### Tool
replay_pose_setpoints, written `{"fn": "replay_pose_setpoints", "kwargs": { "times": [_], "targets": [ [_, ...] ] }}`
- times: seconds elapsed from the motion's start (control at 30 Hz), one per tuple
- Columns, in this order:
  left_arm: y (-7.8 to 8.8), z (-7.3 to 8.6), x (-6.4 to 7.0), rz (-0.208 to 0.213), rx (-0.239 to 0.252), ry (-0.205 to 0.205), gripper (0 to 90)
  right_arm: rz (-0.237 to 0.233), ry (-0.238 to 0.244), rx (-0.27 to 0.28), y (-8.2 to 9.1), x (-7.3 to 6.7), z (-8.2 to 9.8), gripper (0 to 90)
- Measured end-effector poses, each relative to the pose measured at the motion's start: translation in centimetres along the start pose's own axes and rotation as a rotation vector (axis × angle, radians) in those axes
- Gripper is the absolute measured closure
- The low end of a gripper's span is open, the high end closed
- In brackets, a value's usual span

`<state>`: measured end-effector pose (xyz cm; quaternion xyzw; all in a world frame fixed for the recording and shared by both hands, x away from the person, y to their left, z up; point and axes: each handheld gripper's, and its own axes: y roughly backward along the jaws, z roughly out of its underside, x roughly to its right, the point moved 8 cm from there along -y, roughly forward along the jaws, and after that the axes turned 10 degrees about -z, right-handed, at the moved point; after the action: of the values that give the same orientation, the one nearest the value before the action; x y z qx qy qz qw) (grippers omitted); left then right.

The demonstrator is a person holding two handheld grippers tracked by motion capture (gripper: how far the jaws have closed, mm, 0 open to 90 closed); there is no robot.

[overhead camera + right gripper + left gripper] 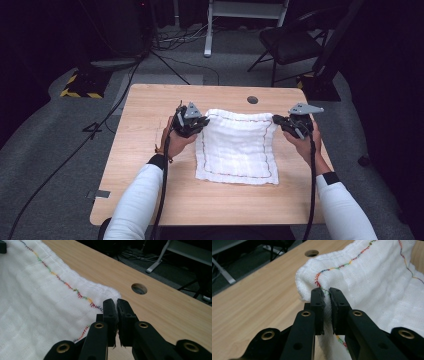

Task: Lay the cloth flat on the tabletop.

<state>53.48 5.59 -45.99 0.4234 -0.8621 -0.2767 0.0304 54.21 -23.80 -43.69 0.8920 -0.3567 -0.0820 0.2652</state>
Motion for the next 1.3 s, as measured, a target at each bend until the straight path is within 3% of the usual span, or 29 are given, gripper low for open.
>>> {"fn": "replay_pose_setpoints", "kwargs": {
  "times": [0.1,0.2,0.3,0.37,0.4,0.47,0.5,0.53,0.57,0.8,0.87,0.93,1.1,1.2,1.27,1.3],
  "targets": [
    [-0.7,-0.8,-0.7,-0.039,-0.001,0.002,79.1,0.035,0.012,0.005,-0.4,0.8,-0.9,84.4],
    [-2.0,-0.3,-1.5,-0.088,-0.056,0.066,58.1,0.103,-0.022,-0.018,-1.7,2.1,-1.0,65.7],
    [-2.8,1.2,-1.2,-0.085,-0.107,0.086,40.0,0.094,-0.040,-0.039,-2.6,2.2,-0.3,57.8],
    [-2.8,2.5,-0.6,-0.060,-0.144,0.061,32.8,0.045,-0.046,-0.076,-3.1,1.6,0.7,51.3],
    [-2.7,3.2,-0.3,-0.050,-0.163,0.047,30.0,0.018,-0.023,-0.116,-3.4,0.7,2.1,50.0],
    [-2.4,4.4,0.5,-0.024,-0.195,0.033,28.8,0.006,-0.008,-0.143,-3.6,0.2,2.9,48.6],
    [-1.9,5.6,1.3,0.009,-0.220,0.007,27.4,-0.038,0.012,-0.175,-3.6,-0.9,4.4,45.6],
    [-1.9,5.6,1.3,0.009,-0.220,0.007,27.3,-0.038,0.012,-0.175,-3.6,-0.9,4.4,45.6],
    [-1.6,6.6,2.2,0.026,-0.245,-0.020,27.0,-0.062,0.028,-0.204,-3.5,-1.9,5.8,43.0],
    [-0.3,8.9,4.9,0.088,-0.315,-0.081,26.9,-0.125,0.013,-0.252,-2.3,-3.9,9.5,37.9],
    [0.2,9.7,5.7,0.093,-0.342,-0.060,27.3,-0.137,0.014,-0.269,-1.8,-4.5,10.5,37.6],
    [0.6,10.0,6.2,0.089,-0.325,-0.026,30.0,-0.150,0.002,-0.278,-1.5,-5.0,11.3,38.3],
    [2.1,10.8,6.7,0.083,-0.327,-0.040,30.6,-0.151,-0.028,-0.275,-0.4,-5.7,12.6,39.1],
    [2.7,11.3,6.9,0.095,-0.347,0.013,30.6,-0.145,-0.045,-0.273,0.5,-5.9,13.3,39.4],
    [3.5,11.6,7.4,0.112,-0.339,0.004,30.6,-0.169,-0.092,-0.268,1.3,-6.2,13.9,38.6],
    [3.5,11.6,7.4,0.112,-0.339,0.004,30.6,-0.169,-0.092,-0.268,1.3,-6.2,13.9,38.6]
  ]
}}
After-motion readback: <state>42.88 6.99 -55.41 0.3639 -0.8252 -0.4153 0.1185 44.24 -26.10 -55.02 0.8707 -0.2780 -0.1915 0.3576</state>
